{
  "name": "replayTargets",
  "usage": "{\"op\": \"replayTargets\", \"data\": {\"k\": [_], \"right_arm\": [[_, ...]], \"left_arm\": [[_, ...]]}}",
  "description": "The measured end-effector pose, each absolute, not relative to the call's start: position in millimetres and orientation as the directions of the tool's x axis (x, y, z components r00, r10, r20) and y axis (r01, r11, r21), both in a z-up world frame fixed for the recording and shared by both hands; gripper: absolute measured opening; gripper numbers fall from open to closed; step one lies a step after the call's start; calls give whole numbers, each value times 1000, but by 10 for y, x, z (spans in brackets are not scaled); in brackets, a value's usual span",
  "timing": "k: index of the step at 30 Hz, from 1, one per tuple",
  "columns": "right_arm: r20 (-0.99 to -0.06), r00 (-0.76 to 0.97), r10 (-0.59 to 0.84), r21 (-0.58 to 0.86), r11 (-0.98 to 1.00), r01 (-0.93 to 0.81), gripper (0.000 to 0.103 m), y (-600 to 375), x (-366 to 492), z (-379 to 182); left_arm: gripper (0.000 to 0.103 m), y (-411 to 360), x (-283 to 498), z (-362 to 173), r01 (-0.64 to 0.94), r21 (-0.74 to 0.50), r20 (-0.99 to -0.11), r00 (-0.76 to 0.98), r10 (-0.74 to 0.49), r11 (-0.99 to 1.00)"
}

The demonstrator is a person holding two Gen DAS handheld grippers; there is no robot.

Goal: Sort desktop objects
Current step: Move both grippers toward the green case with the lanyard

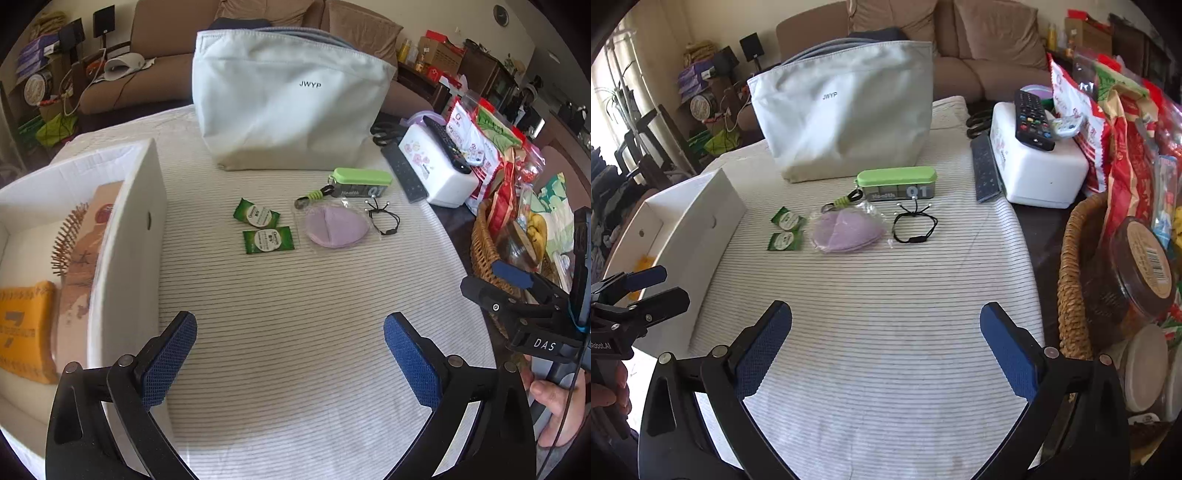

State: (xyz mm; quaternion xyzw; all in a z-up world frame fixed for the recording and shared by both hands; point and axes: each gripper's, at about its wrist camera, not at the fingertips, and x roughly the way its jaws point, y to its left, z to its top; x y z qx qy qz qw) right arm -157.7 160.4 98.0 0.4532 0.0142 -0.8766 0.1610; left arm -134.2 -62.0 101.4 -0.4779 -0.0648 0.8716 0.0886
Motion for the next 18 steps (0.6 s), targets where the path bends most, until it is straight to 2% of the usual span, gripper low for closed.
{"op": "replayTargets", "data": {"k": [9,10,15,18], "right_arm": [[-774,-542,-326,223,-943,249,100,1682,-2447,748],[-772,-536,-343,249,-938,242,100,1678,-2562,727],[-736,-510,-445,408,-893,190,100,1726,-3073,636],[-764,-465,-447,435,-889,141,100,1710,-3344,596]], "left_arm": [[98,-418,-2192,710,-102,-228,-819,-517,247,-968],[96,-396,-2286,695,-102,-220,-819,-520,240,-970],[64,-253,-2681,587,-133,-174,-823,-525,218,-976],[62,-112,-2840,523,-187,-140,-817,-532,220,-972]]}}
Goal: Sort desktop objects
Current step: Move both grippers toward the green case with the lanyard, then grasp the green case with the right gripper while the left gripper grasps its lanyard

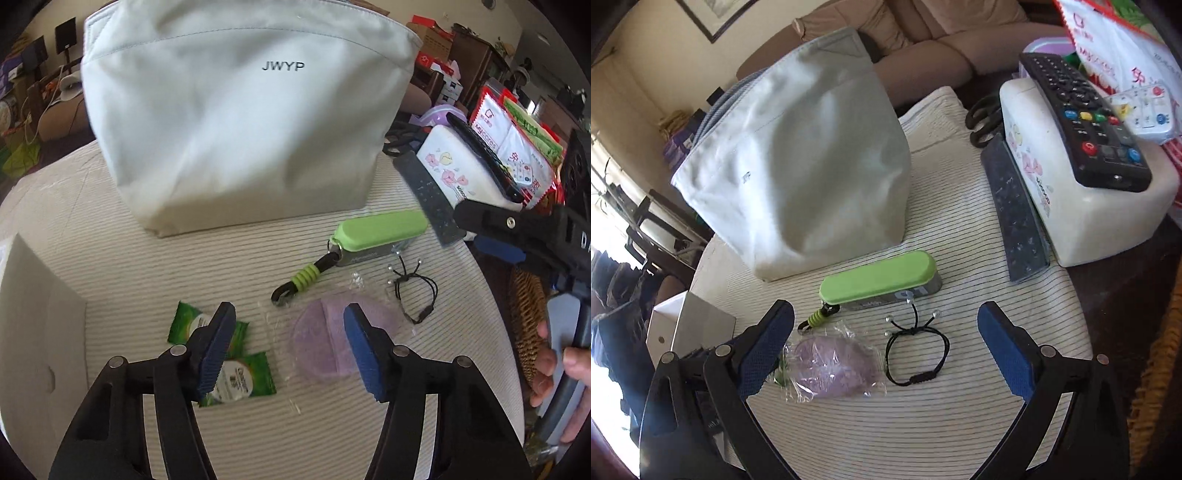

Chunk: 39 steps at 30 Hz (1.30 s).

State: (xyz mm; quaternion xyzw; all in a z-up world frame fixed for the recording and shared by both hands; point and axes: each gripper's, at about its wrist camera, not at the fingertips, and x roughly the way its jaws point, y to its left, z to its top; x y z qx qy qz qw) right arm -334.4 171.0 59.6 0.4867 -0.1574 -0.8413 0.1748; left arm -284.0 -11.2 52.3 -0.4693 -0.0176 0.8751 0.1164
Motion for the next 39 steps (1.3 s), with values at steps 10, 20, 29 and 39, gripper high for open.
{"op": "replayTargets", "data": {"k": [10,20,29,39], "right_arm": [[-845,-339,-415,414,-907,79,100,1460,-3875,435],[-853,-296,-430,373,-899,230,102,1196,-3850,250],[-895,-372,-248,95,-918,385,101,753,-3829,229],[-878,-340,-336,204,-907,369,102,822,-3935,222]], "left_arm": [[62,195,-3177,404,-311,-54,-815,-535,222,-949],[62,301,-3257,307,-362,-145,-808,-493,322,-921],[62,11,-3186,227,-282,-280,-777,-495,389,-918],[62,216,-3302,221,-353,-177,-800,-492,344,-919]]}}
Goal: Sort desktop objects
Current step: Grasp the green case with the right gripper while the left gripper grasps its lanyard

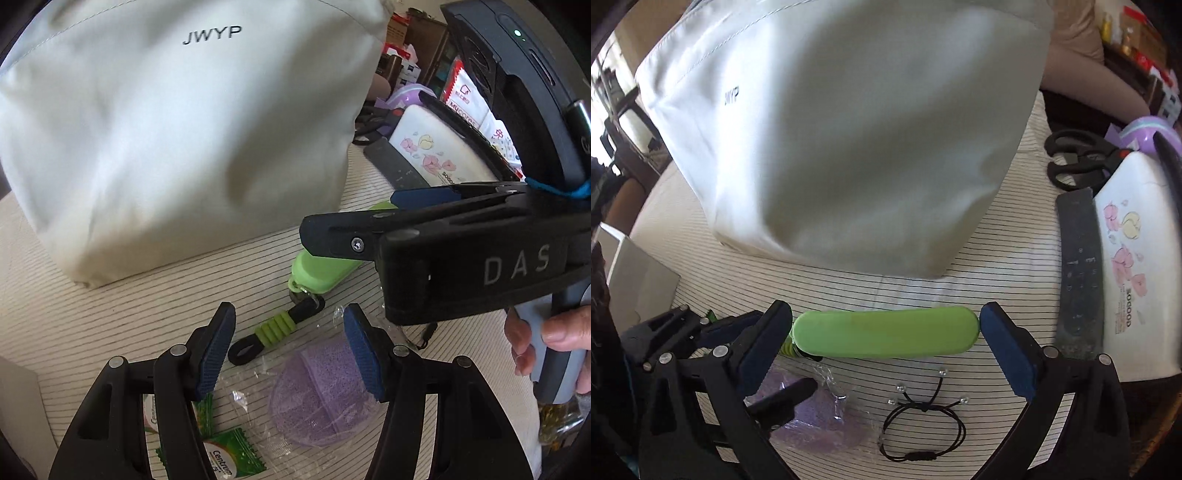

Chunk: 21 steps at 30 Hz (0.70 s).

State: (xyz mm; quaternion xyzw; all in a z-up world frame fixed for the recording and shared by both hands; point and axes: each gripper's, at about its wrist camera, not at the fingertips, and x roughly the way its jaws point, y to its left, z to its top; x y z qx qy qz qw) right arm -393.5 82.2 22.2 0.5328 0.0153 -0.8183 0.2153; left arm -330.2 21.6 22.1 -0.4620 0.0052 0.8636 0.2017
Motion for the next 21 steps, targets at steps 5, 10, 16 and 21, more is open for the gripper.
{"op": "replayTargets", "data": {"k": [5,10,16,21], "right_arm": [[-824,-264,-501,424,-855,300,102,1103,-4021,109],[-814,-251,-524,455,-843,286,96,1175,-4014,45],[-813,-249,-526,452,-841,299,96,1155,-3966,48],[-812,-252,-527,444,-837,320,96,1122,-3903,127]], "left_arm": [[53,262,-3458,228,-398,-181,-801,-471,370,-899],[31,333,-3518,161,-424,-151,-815,-458,356,-893],[31,253,-3523,207,-423,-194,-794,-462,395,-885],[31,245,-3477,304,-425,-191,-786,-474,397,-885]]}}
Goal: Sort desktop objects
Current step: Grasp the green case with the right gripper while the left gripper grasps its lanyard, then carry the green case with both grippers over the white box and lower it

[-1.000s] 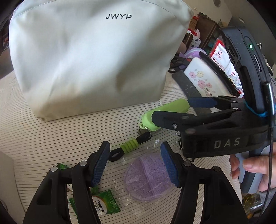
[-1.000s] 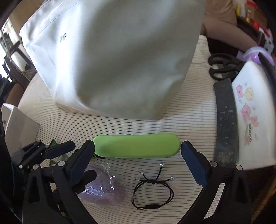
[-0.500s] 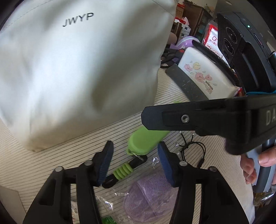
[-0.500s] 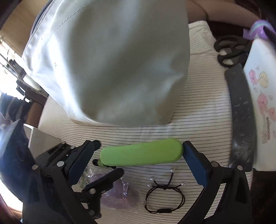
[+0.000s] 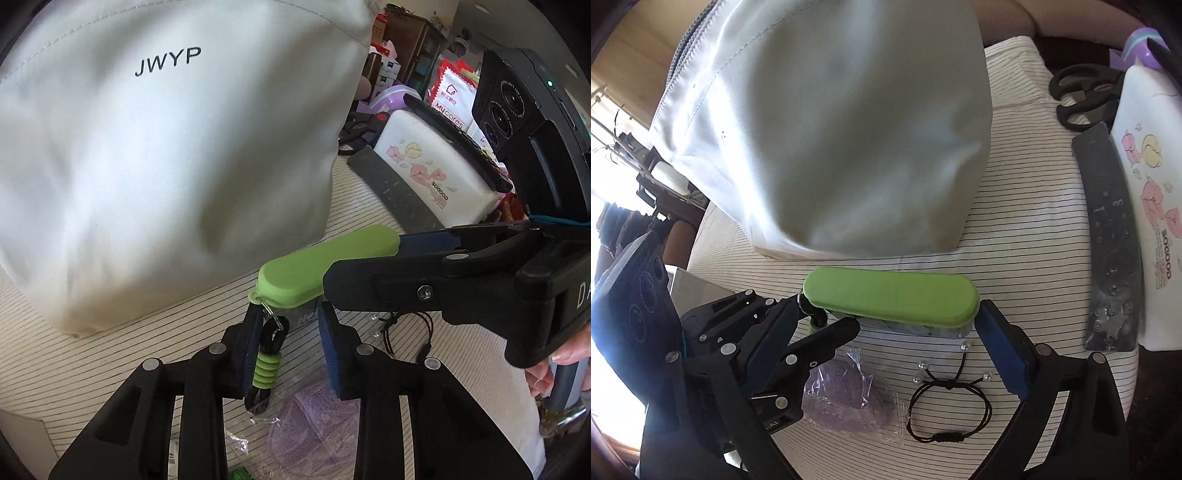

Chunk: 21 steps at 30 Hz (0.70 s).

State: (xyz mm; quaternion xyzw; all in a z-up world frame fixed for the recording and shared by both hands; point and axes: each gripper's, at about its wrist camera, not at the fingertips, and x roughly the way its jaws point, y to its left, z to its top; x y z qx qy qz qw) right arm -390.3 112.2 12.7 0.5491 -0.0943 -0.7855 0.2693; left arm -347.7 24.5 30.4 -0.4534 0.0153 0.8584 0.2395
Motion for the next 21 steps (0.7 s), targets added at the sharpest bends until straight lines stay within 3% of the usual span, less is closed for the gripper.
{"op": "replayTargets", "data": {"k": [10,21], "right_arm": [[-804,-272,-529,415,-826,382,97,953,-3565,619],[-748,-314,-585,379,-764,522,97,58,-3035,1924]], "left_arm": [[31,53,-3145,891,-425,-164,-763,-517,387,-890],[31,-895,-2347,2108,-398,-100,-706,-618,347,-912]]}}
